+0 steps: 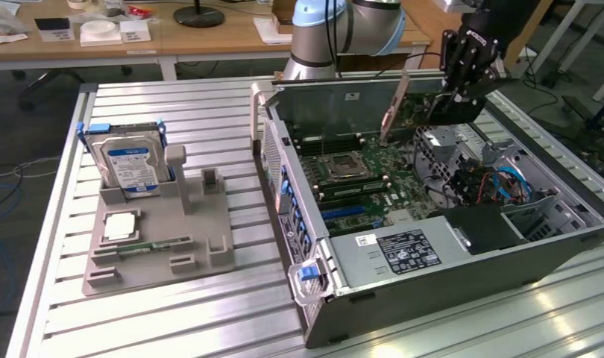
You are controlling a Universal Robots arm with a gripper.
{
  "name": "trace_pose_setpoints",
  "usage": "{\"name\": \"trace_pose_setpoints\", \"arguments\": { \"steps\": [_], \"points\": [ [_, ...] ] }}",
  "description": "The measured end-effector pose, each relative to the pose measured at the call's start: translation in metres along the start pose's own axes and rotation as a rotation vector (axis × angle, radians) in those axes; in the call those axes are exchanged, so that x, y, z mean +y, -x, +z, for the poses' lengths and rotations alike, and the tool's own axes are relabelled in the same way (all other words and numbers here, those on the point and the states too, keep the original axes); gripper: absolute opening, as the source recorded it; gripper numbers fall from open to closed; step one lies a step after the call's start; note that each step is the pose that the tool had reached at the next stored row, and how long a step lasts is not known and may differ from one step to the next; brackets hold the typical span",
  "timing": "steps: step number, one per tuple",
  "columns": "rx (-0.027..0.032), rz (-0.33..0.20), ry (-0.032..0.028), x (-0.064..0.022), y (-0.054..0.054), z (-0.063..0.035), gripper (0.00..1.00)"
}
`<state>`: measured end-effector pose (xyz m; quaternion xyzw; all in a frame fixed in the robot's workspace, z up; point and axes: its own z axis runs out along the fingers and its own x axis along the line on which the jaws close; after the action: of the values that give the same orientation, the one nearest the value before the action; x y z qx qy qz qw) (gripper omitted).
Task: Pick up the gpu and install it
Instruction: 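Insert the gpu into the slot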
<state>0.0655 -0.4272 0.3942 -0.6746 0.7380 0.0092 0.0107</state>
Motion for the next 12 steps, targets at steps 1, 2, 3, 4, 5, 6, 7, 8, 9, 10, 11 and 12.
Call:
{"name": "trace_pose_setpoints", "arguments": {
  "steps": [1, 2, 3, 4, 5, 6, 7, 8, 9, 10, 11, 12],
  "points": [
    [0.0, 0.0, 0.0, 0.0, 0.0, 0.0, 0.27],
    [-0.0016, 0.0, -0.0006, 0.0002, 0.0, 0.0, 0.27],
    [-0.0039, 0.0, -0.0012, 0.0003, 0.0, 0.0, 0.27],
    [-0.0049, 0.0, -0.0015, 0.0004, 0.0, 0.0001, 0.27],
    [-0.0057, 0.0, -0.0017, 0.0004, 0.0, 0.0001, 0.27],
    [-0.0066, 0.0, -0.0019, 0.0005, 0.0, 0.0002, 0.27],
    [-0.0076, 0.0, -0.0022, 0.0007, -0.0001, 0.0003, 0.27],
    [-0.0095, 0.0, -0.0034, 0.0011, -0.0001, 0.0006, 0.27],
    [-0.0111, 0.0, -0.0058, 0.0016, -0.0002, 0.0008, 0.27],
    [-0.012, 0.0, -0.0092, 0.0023, -0.0003, 0.0012, 0.27],
    [-0.0124, 0.0, -0.012, 0.0029, -0.0003, 0.0016, 0.27],
    [-0.0128, 0.0, -0.0157, 0.0036, -0.0004, 0.0021, 0.27]
  ]
}}
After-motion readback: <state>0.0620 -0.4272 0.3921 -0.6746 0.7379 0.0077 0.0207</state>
